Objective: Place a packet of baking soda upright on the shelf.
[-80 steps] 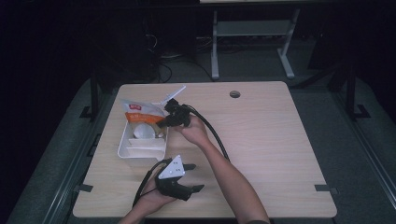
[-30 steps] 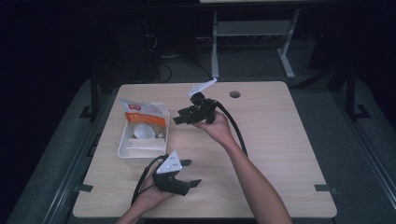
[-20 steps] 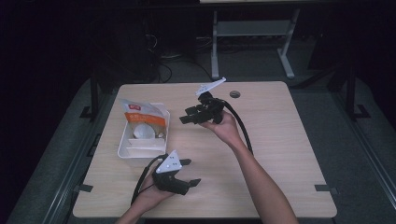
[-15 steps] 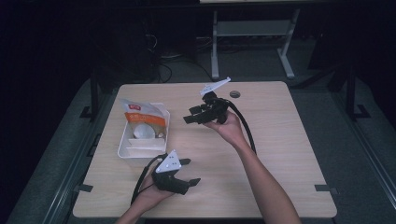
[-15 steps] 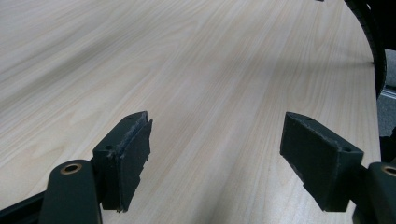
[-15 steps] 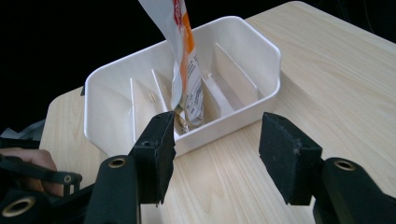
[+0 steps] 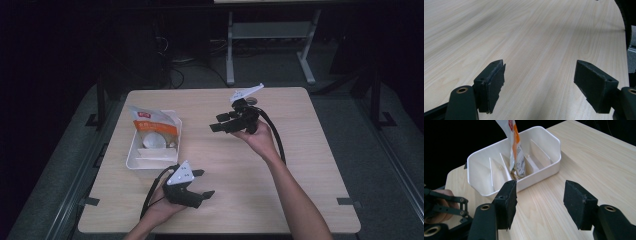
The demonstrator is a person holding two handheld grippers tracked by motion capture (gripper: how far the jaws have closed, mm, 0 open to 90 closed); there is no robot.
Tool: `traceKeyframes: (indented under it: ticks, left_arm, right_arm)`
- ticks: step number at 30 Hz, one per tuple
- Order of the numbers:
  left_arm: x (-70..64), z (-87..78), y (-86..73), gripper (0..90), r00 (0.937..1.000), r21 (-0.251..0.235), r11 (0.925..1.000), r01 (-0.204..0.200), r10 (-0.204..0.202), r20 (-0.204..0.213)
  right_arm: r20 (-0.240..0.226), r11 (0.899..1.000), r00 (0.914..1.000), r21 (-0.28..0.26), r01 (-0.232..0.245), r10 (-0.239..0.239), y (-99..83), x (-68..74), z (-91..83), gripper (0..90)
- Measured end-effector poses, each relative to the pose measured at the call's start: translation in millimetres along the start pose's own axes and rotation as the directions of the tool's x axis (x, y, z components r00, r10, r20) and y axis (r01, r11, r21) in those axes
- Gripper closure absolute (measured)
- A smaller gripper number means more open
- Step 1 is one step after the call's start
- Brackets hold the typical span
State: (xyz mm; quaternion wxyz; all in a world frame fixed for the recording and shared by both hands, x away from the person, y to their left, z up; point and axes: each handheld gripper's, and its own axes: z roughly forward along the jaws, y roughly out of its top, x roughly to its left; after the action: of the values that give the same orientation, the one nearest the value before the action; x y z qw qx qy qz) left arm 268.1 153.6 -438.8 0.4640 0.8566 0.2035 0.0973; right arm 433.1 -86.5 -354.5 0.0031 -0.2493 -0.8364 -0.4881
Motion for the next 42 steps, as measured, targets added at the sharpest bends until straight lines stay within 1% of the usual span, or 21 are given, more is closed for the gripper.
traceKeyframes:
  ticks: [2, 5, 6, 9, 13, 15, 27, 34, 36, 39, 42]
  left_arm:
    - [0.4, 0.4, 0.0, 23.7, 1.0000, -0.002, 1.0000, 0.001, -0.001, 0.002]
    - [0.8, 0.6, 0.4, 23.7, 1.0000, -0.001, 1.0000, 0.001, -0.001, 0.000]
    - [0.8, 0.8, 0.4, 23.7, 1.0000, -0.002, 1.0000, 0.004, -0.004, 0.001]
    - [1.0, 0.9, 0.5, 23.7, 1.0000, -0.004, 1.0000, 0.003, -0.003, -0.001]
    - [2.2, 1.8, 0.3, 23.9, 0.9999, -0.002, 0.9999, 0.010, -0.010, 0.007]
    - [2.6, 2.3, 0.2, 24.0, 0.9999, 0.003, 0.9999, 0.012, -0.012, 0.008]
    - [4.1, 2.4, 0.1, 23.8, 0.9999, 0.005, 0.9999, 0.016, -0.016, -0.002]
    - [4.9, 2.8, 0.0, 23.8, 0.9998, 0.004, 0.9998, 0.021, -0.021, -0.006]
    - [5.2, 2.8, 0.1, 23.8, 0.9997, 0.003, 0.9997, 0.023, -0.023, -0.008]
    - [5.8, 2.6, 0.1, 23.8, 0.9996, 0.000, 0.9997, 0.026, -0.026, -0.012]
    - [6.4, 2.5, 0.3, 23.8, 0.9995, -0.002, 0.9996, 0.027, -0.027, -0.014]
  right_arm:
    - [0.006, 1.000, 1.0000, -0.003, -0.007, 0.007, -4.8, -2.0, -5.8, 42.4]
    - [0.005, 1.000, 0.9998, -0.004, -0.017, 0.017, -7.5, -3.2, -9.2, 42.3]
    - [0.008, 1.000, 0.9999, -0.008, -0.011, 0.011, -10.3, -4.2, -12.7, 42.7]
    - [0.014, 1.000, 0.9998, -0.012, -0.012, 0.012, -13.0, -4.6, -16.6, 42.2]
    - [0.025, 0.999, 0.9991, -0.013, -0.034, 0.034, -19.5, -6.6, -25.1, 38.7]
    - [0.025, 0.999, 0.9987, -0.025, -0.044, 0.044, -23.9, -7.5, -29.5, 39.1]
    - [0.057, 0.996, 0.9952, -0.033, -0.078, 0.080, -46.8, -13.1, -56.0, 37.8]
    - [0.065, 0.994, 0.9926, -0.042, -0.100, 0.103, -60.1, -16.0, -72.1, 37.5]
    - [0.062, 0.994, 0.9925, -0.040, -0.103, 0.105, -61.6, -16.5, -73.7, 37.6]
    - [0.073, 0.994, 0.9919, -0.041, -0.101, 0.104, -67.3, -17.2, -78.3, 37.5]
    - [0.077, 0.992, 0.9896, -0.044, -0.118, 0.121, -73.0, -18.8, -83.3, 37.3]
